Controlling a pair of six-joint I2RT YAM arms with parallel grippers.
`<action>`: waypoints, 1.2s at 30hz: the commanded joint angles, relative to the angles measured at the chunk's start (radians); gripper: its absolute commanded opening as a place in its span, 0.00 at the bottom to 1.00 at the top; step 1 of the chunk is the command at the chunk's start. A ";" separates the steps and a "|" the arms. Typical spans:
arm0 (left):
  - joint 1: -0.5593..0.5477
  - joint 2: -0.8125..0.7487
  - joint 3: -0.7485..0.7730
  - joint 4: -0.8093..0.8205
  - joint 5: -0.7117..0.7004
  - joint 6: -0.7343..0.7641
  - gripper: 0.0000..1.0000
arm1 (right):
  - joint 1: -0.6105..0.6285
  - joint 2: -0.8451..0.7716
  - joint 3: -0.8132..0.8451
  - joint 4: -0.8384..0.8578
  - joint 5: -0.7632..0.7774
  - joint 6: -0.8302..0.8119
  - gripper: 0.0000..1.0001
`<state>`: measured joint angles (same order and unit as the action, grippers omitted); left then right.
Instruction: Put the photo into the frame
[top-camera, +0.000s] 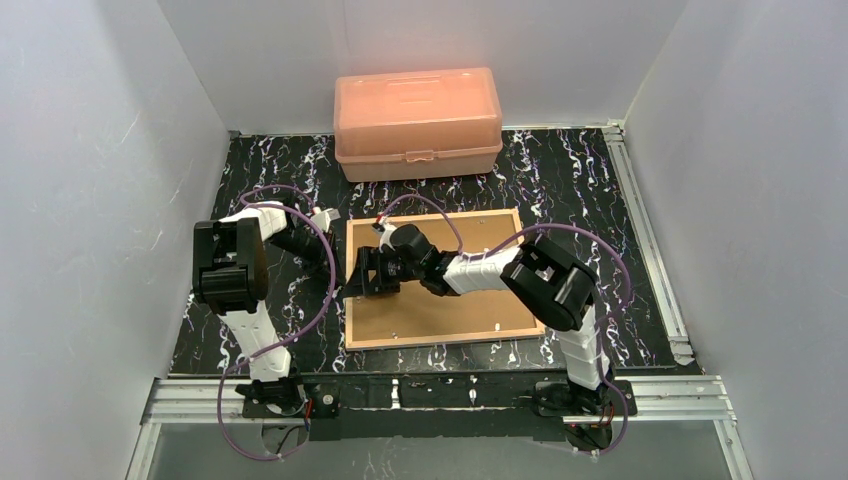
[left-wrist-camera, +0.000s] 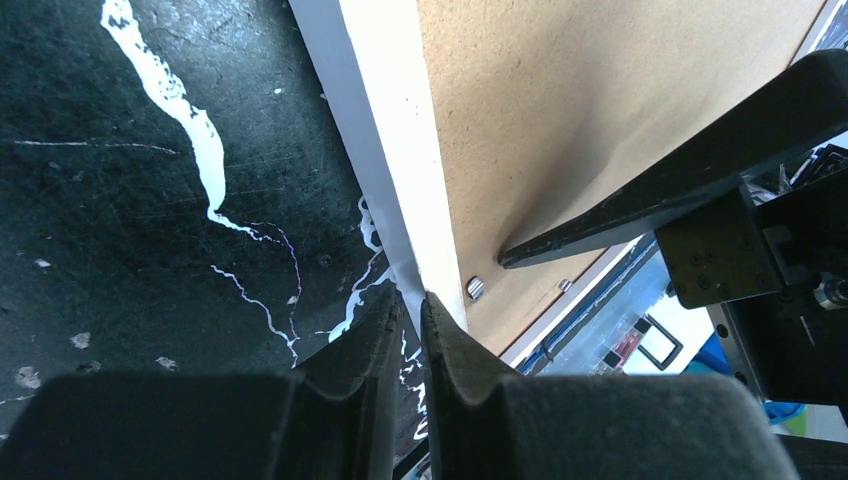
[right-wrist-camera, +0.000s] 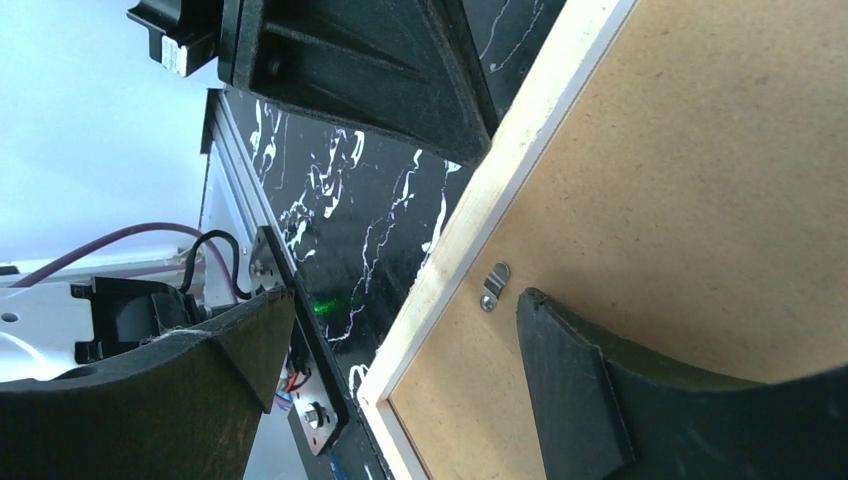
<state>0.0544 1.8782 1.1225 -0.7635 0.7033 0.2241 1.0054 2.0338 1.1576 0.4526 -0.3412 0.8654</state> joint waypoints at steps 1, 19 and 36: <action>-0.005 0.015 0.012 0.005 -0.008 0.007 0.11 | 0.011 0.034 0.052 0.053 -0.027 0.016 0.89; -0.005 0.004 0.020 -0.003 -0.004 0.009 0.09 | 0.039 0.065 0.069 0.058 -0.056 0.041 0.90; -0.004 -0.002 0.023 -0.004 0.002 0.008 0.08 | 0.045 0.074 0.077 0.062 -0.073 0.040 0.90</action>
<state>0.0532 1.8782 1.1259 -0.7696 0.7036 0.2237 1.0340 2.0846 1.1992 0.4980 -0.3717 0.8993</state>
